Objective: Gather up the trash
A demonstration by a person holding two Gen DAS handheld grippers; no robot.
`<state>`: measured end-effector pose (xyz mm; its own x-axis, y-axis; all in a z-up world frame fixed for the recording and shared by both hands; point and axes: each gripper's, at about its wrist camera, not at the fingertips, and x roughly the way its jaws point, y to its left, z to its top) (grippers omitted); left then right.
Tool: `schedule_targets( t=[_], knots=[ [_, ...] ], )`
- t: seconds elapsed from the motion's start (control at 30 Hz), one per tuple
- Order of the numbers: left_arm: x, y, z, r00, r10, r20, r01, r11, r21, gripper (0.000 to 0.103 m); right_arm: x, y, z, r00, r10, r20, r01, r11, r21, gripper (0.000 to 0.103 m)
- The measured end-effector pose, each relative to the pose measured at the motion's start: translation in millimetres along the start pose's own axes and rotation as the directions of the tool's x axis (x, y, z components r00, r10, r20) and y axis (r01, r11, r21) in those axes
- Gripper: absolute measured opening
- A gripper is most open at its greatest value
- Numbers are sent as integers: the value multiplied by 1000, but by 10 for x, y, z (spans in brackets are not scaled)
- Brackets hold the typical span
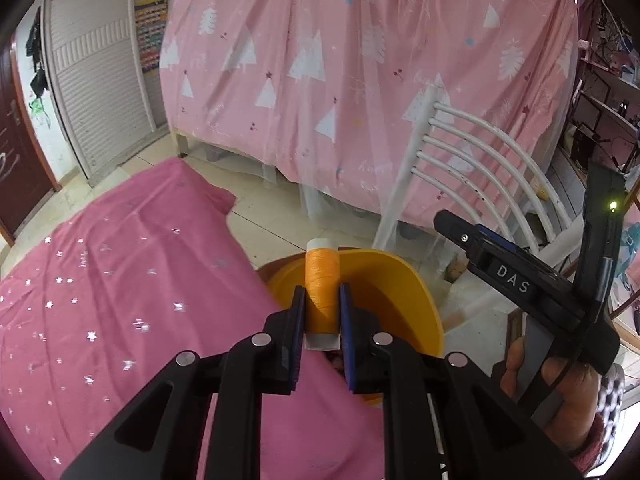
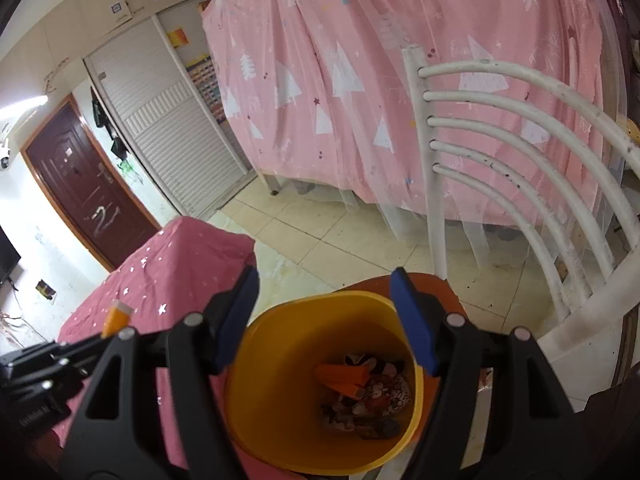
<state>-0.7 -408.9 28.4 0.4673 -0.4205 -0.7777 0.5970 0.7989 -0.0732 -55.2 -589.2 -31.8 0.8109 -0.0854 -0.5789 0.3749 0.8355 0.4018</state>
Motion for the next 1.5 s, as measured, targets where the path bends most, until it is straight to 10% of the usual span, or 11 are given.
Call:
schedule_targets(
  t=[0.5, 0.67, 0.9, 1.27, 1.5],
  knots=[
    [312, -66, -46, 998, -60, -31, 60, 998, -10, 14, -73, -115, 32, 1000, -13, 23, 12, 999, 36, 72],
    [312, 23, -73, 997, -78, -20, 78, 997, -18, 67, -34, -56, 20, 1000, -6, 17, 5, 1000, 18, 72],
    [205, 243, -143, 998, -57, 12, 58, 997, -55, 76, -49, 102, -7, 999, 12, 32, -11, 1000, -15, 83],
    [-226, 814, -344, 990, 55, 128, -37, 990, -135, 88, -42, 651, -168, 996, 82, 37, -76, 987, -138, 94],
    [-582, 1369, -543, 953, 224, 203, -176, 957, -230, 93, -21, 1144, -323, 985, 170, 31, -157, 957, -244, 97]
  ],
)
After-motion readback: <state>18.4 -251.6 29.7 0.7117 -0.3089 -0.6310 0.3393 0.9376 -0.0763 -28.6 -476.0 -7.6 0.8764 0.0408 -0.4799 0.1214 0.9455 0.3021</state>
